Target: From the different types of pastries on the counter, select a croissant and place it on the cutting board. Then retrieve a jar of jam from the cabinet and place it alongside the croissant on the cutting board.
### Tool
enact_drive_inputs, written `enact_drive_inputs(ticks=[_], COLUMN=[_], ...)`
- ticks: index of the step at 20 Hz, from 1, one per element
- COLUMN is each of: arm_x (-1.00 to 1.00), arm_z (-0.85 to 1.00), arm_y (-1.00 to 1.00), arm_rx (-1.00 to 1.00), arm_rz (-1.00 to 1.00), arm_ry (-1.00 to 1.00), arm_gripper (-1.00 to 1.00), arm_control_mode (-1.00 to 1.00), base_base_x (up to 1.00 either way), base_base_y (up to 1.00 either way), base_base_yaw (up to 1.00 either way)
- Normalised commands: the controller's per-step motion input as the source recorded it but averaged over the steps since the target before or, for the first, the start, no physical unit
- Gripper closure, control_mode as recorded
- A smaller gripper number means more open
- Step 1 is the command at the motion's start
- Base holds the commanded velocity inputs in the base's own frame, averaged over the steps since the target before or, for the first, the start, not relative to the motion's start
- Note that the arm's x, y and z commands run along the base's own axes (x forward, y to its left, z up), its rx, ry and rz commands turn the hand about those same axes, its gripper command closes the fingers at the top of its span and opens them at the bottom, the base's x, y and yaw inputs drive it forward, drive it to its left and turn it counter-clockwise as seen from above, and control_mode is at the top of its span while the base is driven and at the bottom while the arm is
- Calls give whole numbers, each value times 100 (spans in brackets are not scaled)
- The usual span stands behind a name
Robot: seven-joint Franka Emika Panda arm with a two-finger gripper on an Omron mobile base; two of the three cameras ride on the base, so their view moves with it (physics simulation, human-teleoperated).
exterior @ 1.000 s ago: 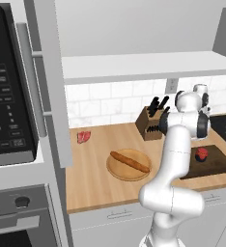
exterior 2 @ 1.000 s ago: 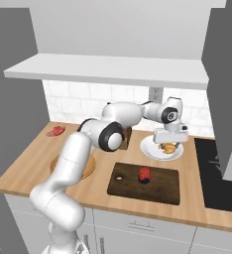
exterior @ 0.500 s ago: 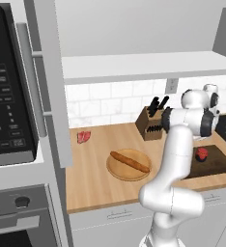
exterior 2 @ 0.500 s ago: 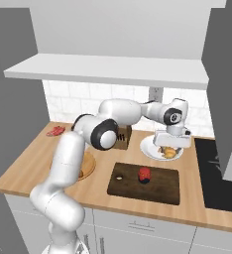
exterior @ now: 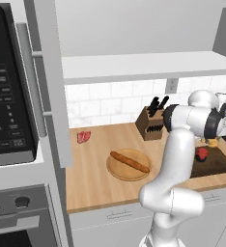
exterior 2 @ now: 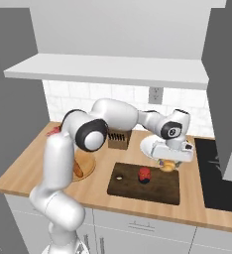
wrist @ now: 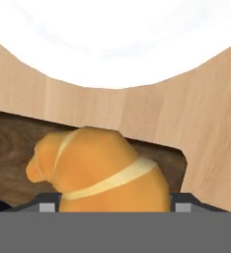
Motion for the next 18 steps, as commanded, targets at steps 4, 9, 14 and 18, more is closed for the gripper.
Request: enact_drive_inputs(ticks=[4, 9, 14, 18], arm_x=[-42, -39, -28, -4], arm_z=[-27, -22, -37, -39], arm_y=[18, 10, 5, 10], arm_rx=[-7, -6, -5, -2], arm_rz=[-12, -13, -11, -9], arm_ry=[-6, -6, -2, 0], arm_gripper=[100, 100, 100, -100], arm_control_mode=[-100, -100, -100, -100], base_base_x=[0, 0, 0, 0], base_base_y=[0, 0, 0, 0], base_base_yaw=[0, 0, 0, 0])
